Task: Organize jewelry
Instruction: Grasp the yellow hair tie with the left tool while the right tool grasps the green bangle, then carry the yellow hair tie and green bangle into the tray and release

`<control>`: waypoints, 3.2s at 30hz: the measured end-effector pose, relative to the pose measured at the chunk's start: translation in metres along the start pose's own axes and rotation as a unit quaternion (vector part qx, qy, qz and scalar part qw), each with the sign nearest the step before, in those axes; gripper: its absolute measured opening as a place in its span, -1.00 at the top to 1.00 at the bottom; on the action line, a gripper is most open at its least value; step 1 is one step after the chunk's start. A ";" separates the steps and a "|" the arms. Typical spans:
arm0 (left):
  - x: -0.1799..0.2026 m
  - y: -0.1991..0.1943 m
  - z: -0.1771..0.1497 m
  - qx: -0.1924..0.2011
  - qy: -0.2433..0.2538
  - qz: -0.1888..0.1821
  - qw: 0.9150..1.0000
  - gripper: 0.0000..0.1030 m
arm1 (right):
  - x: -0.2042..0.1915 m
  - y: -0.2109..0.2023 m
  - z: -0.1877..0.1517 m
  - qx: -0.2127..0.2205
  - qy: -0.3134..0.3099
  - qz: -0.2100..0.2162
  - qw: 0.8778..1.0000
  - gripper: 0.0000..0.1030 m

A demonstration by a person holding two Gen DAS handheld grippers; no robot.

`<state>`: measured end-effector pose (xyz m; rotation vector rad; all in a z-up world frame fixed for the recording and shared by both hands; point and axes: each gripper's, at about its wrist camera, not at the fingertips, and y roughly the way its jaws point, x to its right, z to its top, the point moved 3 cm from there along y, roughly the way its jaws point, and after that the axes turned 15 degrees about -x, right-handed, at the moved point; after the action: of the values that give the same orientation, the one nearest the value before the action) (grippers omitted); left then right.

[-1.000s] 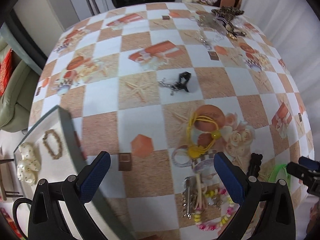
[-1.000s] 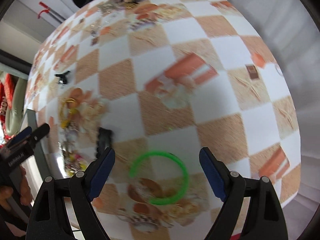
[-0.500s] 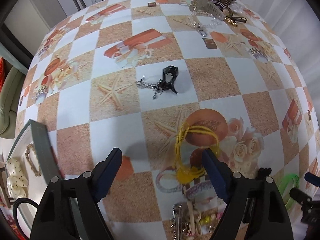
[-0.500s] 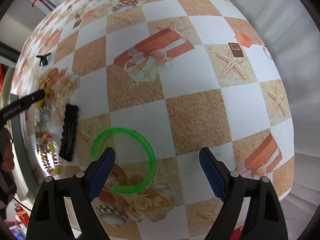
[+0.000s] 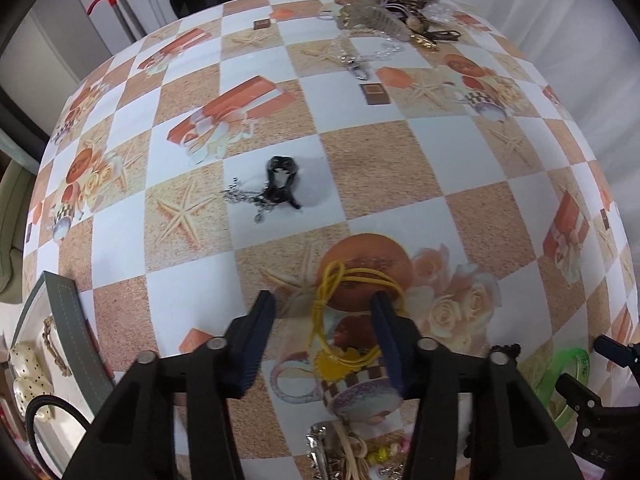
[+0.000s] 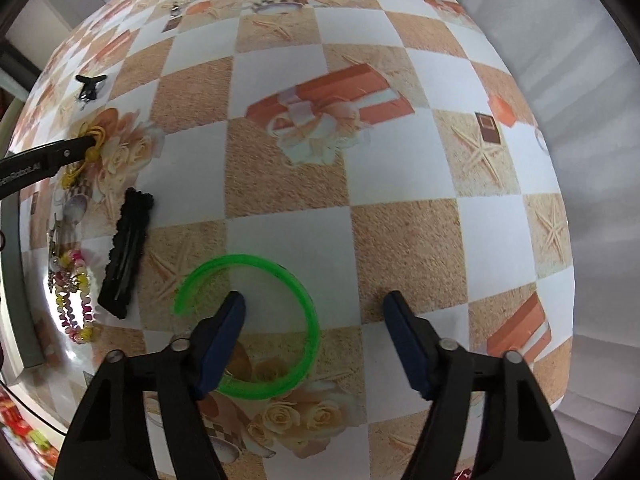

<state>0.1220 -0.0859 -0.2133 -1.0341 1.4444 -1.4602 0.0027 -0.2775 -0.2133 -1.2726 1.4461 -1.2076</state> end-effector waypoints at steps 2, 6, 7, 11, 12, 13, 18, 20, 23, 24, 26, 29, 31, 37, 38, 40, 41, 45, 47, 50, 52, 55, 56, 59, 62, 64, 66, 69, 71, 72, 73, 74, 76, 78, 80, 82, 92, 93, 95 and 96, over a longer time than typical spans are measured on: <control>0.005 -0.001 0.000 0.003 0.007 -0.001 1.000 0.45 | -0.011 -0.004 0.000 0.003 -0.010 -0.001 1.000 -0.10; 0.008 -0.002 0.002 0.000 0.001 -0.014 1.000 0.79 | -0.025 -0.006 0.004 0.008 -0.016 0.000 1.000 0.51; 0.008 -0.003 0.001 0.001 -0.002 -0.022 1.000 0.79 | -0.026 -0.006 0.004 0.008 -0.014 0.000 1.000 0.56; 0.002 -0.013 -0.003 0.012 -0.005 -0.037 0.999 0.79 | -0.024 -0.007 0.010 0.007 -0.003 0.008 1.000 0.87; 0.002 -0.016 -0.003 0.015 -0.005 -0.039 0.999 0.79 | -0.018 -0.007 0.011 0.007 0.001 0.015 1.000 0.87; 0.001 -0.019 -0.005 0.018 -0.005 -0.043 0.999 0.79 | -0.014 -0.008 0.012 0.007 0.006 0.023 1.000 0.87; -0.005 -0.031 -0.010 0.027 -0.013 -0.061 0.998 0.79 | 0.000 -0.019 0.017 0.015 0.024 0.052 0.998 0.87; -0.007 -0.035 -0.012 0.030 -0.015 -0.064 0.997 0.79 | 0.005 -0.023 0.017 0.019 0.028 0.065 0.997 0.87; -0.009 -0.044 -0.016 0.037 -0.017 -0.070 0.997 0.79 | 0.006 -0.031 0.018 0.026 0.035 0.078 0.996 0.87; -0.010 -0.048 -0.017 0.040 -0.019 -0.072 0.996 0.79 | 0.004 -0.033 0.018 0.027 0.038 0.082 0.996 0.87; -0.012 -0.053 -0.020 0.045 -0.021 -0.075 0.996 0.79 | 0.005 -0.038 0.022 0.028 0.043 0.090 0.995 0.87; -0.017 -0.061 -0.026 0.053 -0.027 -0.079 0.995 0.79 | 0.002 -0.045 0.021 0.033 0.045 0.097 0.994 0.87; -0.022 -0.067 -0.030 0.058 -0.031 -0.082 0.994 0.79 | 0.001 -0.052 0.012 0.038 0.042 0.101 0.993 0.87; -0.042 -0.084 -0.044 0.075 -0.050 -0.086 0.992 0.79 | -0.021 -0.075 0.013 0.058 0.019 0.111 0.992 0.87; -0.045 -0.086 -0.047 0.077 -0.054 -0.087 0.992 0.79 | -0.026 -0.079 0.014 0.061 0.014 0.114 0.992 0.87; -0.055 -0.092 -0.054 0.084 -0.063 -0.087 0.991 0.79 | -0.037 -0.085 0.016 0.065 0.005 0.120 0.991 0.87; -0.060 -0.094 -0.057 0.087 -0.068 -0.088 0.990 0.79 | -0.043 -0.088 0.016 0.067 -0.001 0.123 0.990 0.87; -0.080 -0.104 -0.069 0.098 -0.087 -0.088 0.987 0.79 | -0.069 -0.098 0.017 0.073 -0.027 0.127 0.989 0.87; -0.093 -0.108 -0.077 0.103 -0.100 -0.089 0.986 0.79 | -0.085 -0.103 0.017 0.076 -0.043 0.127 0.988 0.87; -0.110 -0.114 -0.089 0.111 -0.119 -0.089 0.983 0.79 | -0.107 -0.108 0.017 0.076 -0.062 0.137 0.986 0.87; -0.123 -0.116 -0.098 0.115 -0.133 -0.088 0.981 0.79 | -0.122 -0.112 0.017 0.075 -0.075 0.142 0.984 0.87; -0.142 -0.118 -0.111 0.118 -0.154 -0.086 0.977 0.79 | -0.146 -0.118 0.018 0.077 -0.100 0.145 0.981 0.87; -0.148 -0.117 -0.115 0.118 -0.160 -0.085 0.976 0.79 | -0.157 -0.120 0.018 0.077 -0.112 0.147 0.980 0.87; -0.168 -0.114 -0.130 0.116 -0.185 -0.080 0.972 0.79 | -0.186 -0.123 0.019 0.077 -0.140 0.150 0.976 0.87; -0.186 -0.109 -0.144 0.112 -0.208 -0.075 0.969 0.79 | -0.219 -0.125 0.020 0.075 -0.174 0.152 0.970 0.87; -0.200 -0.104 -0.154 0.108 -0.226 -0.072 0.966 0.79 | -0.240 -0.124 0.021 0.073 -0.194 0.150 0.967 0.87; -0.211 -0.099 -0.162 0.104 -0.239 -0.069 0.963 0.79 | -0.263 -0.123 0.022 0.070 -0.216 0.146 0.963 0.87; -0.227 -0.088 -0.175 0.096 -0.261 -0.066 0.958 0.79 | -0.298 -0.120 0.023 0.066 -0.249 0.139 0.956 0.87; -0.237 -0.079 -0.183 0.088 -0.276 -0.062 0.955 0.79 | -0.316 -0.116 0.025 0.059 -0.262 0.140 0.953 0.87; -0.241 -0.074 -0.186 0.083 -0.282 -0.059 0.954 0.79 | -0.323 -0.113 0.027 0.055 -0.266 0.139 0.952 0.87; -0.246 -0.068 -0.190 0.079 -0.289 -0.059 0.952 0.79 | -0.332 -0.110 0.029 0.050 -0.272 0.138 0.951 0.87; -0.249 -0.065 -0.192 0.076 -0.293 -0.059 0.951 0.79 | -0.340 -0.106 0.031 0.046 -0.276 0.135 0.951 0.87; -0.256 -0.054 -0.198 0.066 -0.304 -0.055 0.949 0.79 | -0.354 -0.098 0.034 0.037 -0.282 0.130 0.950 0.87; -0.262 -0.043 -0.201 0.057 -0.315 -0.049 0.946 0.79 | -0.367 -0.089 0.037 0.029 -0.288 0.123 0.949 0.87; -0.267 -0.036 -0.203 0.051 -0.320 -0.046 0.945 0.79 | -0.376 -0.081 0.039 0.020 -0.292 0.115 0.949 0.87; -0.270 -0.028 -0.205 0.043 -0.325 -0.039 0.944 0.79 | -0.384 -0.068 0.039 0.005 -0.294 0.105 0.950 0.87; -0.272 -0.015 -0.207 0.024 -0.323 -0.018 0.946 0.78 | -0.399 -0.026 0.040 -0.026 -0.293 0.059 0.954 0.87; -0.272 -0.015 -0.207 0.023 -0.322 -0.016 0.946 0.78 | -0.399 -0.024 0.040 -0.026 -0.292 0.057 0.954 0.86; -0.271 -0.015 -0.206 0.021 -0.321 -0.012 0.947 0.78 | -0.399 -0.022 0.041 -0.026 -0.290 0.056 0.955 0.82; -0.271 -0.015 -0.206 0.019 -0.319 -0.010 0.947 0.78 | -0.399 -0.021 0.042 -0.027 -0.289 0.055 0.955 0.82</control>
<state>0.0167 0.2374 -0.2016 -1.3414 0.9326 -1.0152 0.0996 0.1118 -0.2018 -1.4103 1.1001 -0.6421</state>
